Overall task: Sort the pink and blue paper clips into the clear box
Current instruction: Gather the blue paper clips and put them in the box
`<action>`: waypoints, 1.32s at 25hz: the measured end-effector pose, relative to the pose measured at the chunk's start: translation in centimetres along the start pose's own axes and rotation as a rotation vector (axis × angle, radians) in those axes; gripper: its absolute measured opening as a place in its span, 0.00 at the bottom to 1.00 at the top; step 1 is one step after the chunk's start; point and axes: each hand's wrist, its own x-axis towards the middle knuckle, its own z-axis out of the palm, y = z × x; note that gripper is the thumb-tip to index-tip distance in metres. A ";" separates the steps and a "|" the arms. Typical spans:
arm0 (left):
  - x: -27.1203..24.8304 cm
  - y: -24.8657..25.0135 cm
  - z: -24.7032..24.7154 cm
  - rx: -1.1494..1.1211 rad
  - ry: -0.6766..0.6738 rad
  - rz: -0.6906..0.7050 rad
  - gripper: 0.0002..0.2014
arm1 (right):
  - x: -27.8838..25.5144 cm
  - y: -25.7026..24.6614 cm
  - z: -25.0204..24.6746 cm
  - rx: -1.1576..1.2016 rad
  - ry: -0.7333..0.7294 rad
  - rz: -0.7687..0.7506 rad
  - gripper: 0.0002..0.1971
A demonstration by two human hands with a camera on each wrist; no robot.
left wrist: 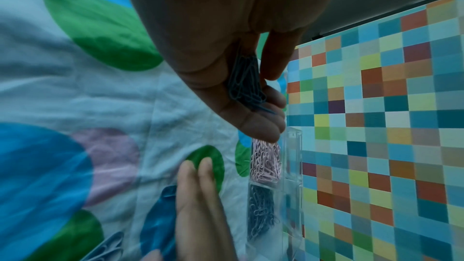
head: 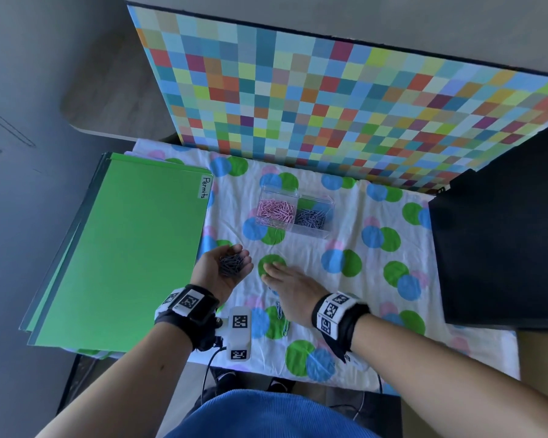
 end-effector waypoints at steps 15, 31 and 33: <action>0.3 -1.0 -0.5 0.046 -0.017 -0.030 0.14 | -4.6 0.3 4.9 -0.161 0.114 -0.259 0.13; -0.2 -3.9 5.2 0.168 -0.151 -0.041 0.15 | 0.0 -0.6 -6.4 0.462 0.466 0.087 0.11; 0.2 -3.8 5.7 0.148 -0.126 -0.031 0.15 | -0.9 0.6 -5.9 0.487 0.631 0.144 0.10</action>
